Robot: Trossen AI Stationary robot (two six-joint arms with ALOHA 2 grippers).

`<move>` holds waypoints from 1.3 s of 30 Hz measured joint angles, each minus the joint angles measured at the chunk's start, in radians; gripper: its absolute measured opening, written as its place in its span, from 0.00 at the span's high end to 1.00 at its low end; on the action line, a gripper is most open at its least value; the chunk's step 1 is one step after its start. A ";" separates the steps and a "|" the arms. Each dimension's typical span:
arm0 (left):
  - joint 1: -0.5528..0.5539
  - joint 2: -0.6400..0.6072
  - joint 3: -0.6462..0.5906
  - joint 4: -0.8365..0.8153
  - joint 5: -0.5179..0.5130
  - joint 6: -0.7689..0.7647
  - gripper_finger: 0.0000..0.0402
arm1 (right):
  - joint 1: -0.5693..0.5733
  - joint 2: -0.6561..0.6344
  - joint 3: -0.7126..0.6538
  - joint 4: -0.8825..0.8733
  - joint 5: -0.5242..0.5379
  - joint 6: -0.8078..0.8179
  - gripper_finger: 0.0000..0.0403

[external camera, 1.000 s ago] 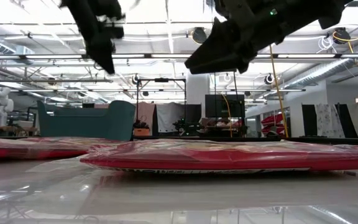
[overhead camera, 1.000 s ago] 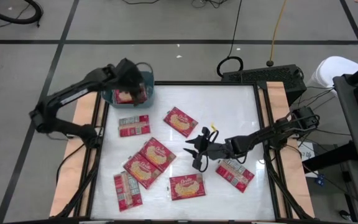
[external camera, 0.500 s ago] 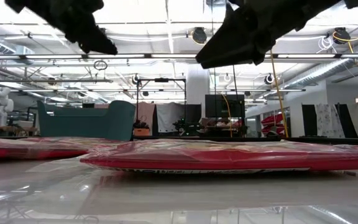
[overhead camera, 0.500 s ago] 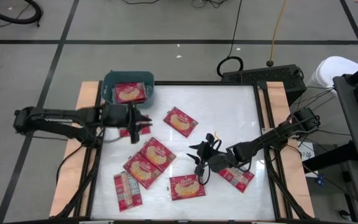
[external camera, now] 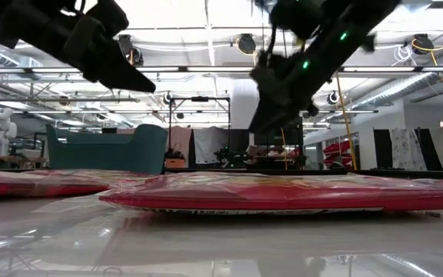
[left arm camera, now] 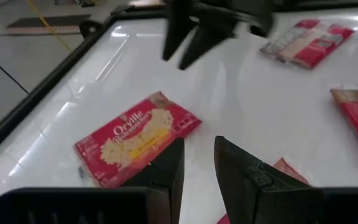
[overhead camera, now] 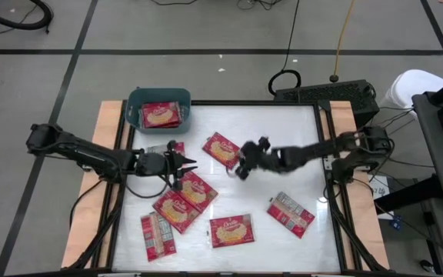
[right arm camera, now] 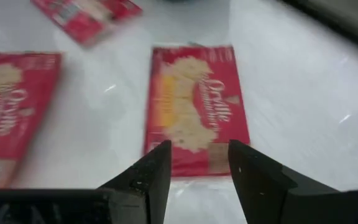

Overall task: Sort popcorn bags into baskets
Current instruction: Put the red popcorn bag into the blue bin

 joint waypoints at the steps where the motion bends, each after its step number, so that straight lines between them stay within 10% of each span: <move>1: -0.003 0.017 0.000 0.010 0.000 -0.006 0.77 | -0.038 0.000 -0.012 0.015 -0.059 -0.006 0.62; 11: -0.013 0.122 0.000 0.067 0.000 -0.037 0.77 | -0.327 0.007 -0.163 0.180 -0.436 0.176 0.38; 19: -0.013 0.137 0.000 0.112 0.000 -0.018 0.77 | -0.341 0.081 -0.175 0.247 -0.529 0.203 0.26; 39: -0.013 0.137 0.000 0.107 0.001 0.009 0.77 | -0.204 0.163 -0.174 0.373 -0.533 0.243 0.61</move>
